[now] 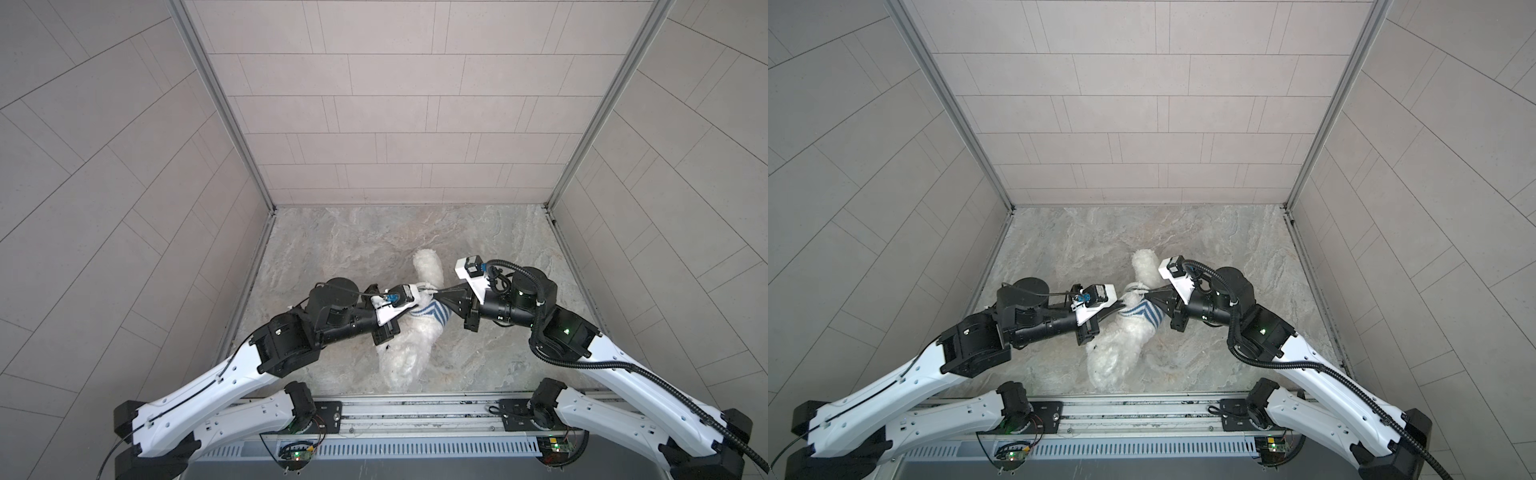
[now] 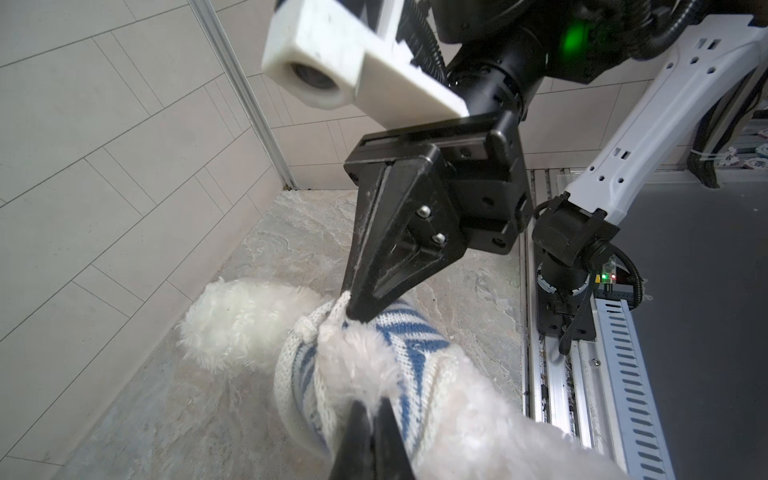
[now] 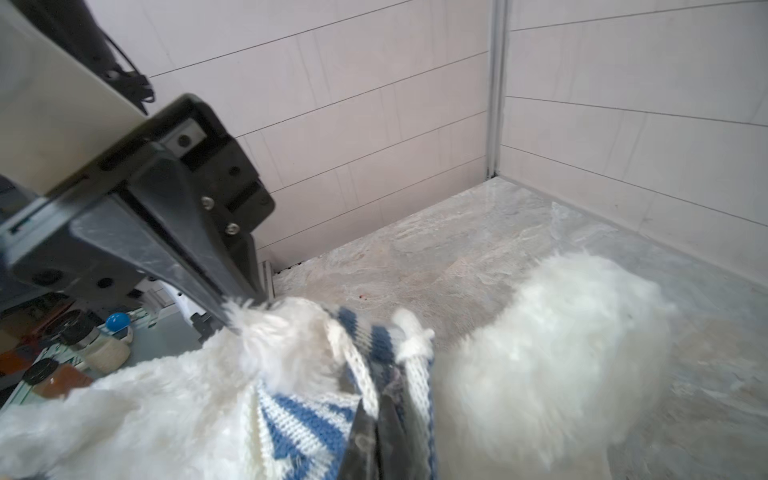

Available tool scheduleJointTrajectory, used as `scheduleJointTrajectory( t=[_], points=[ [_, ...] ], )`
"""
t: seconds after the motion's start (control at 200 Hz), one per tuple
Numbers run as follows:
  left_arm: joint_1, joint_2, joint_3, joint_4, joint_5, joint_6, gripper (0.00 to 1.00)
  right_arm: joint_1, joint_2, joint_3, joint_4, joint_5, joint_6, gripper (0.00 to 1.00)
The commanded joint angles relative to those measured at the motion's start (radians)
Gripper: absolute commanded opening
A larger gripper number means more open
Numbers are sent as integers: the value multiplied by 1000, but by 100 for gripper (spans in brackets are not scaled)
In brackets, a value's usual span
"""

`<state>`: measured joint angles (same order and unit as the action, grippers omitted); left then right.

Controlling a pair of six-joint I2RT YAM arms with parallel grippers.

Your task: Dress the teddy bear

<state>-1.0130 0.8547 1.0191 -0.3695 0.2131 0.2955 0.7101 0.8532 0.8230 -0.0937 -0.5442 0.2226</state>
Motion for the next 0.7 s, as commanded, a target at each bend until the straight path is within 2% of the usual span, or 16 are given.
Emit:
scheduleJointTrajectory(
  t=[0.0, 0.16, 0.235, 0.295, 0.35, 0.436, 0.536, 0.616, 0.691],
  points=[
    [-4, -57, 7, 83, 15, -20, 0, -47, 11, -13, -58, 183, 89, 0],
    [-5, -51, -6, 152, 10, -49, 0, -49, 88, 48, -113, 117, 94, 0],
    [-5, -57, -27, 205, -1, -71, 0, -44, 99, 63, -150, 126, 80, 0],
    [-4, -61, -45, 249, 3, -99, 0, -41, 103, 73, -181, 123, 54, 0],
    [-4, -45, -44, 260, 6, -119, 0, -14, 93, 78, -154, 71, 14, 0],
    [-5, -16, -45, 274, 2, -149, 0, 82, 59, 70, -85, 80, -64, 15],
    [-6, -11, -70, 310, -45, -188, 0, 159, 35, 66, -42, 53, -161, 18],
    [-4, -14, -81, 310, -74, -199, 0, 176, -1, 25, 27, 32, -163, 26],
    [-4, -25, -103, 325, -85, -212, 0, 175, -6, 38, -24, 56, -171, 28]
  ],
)
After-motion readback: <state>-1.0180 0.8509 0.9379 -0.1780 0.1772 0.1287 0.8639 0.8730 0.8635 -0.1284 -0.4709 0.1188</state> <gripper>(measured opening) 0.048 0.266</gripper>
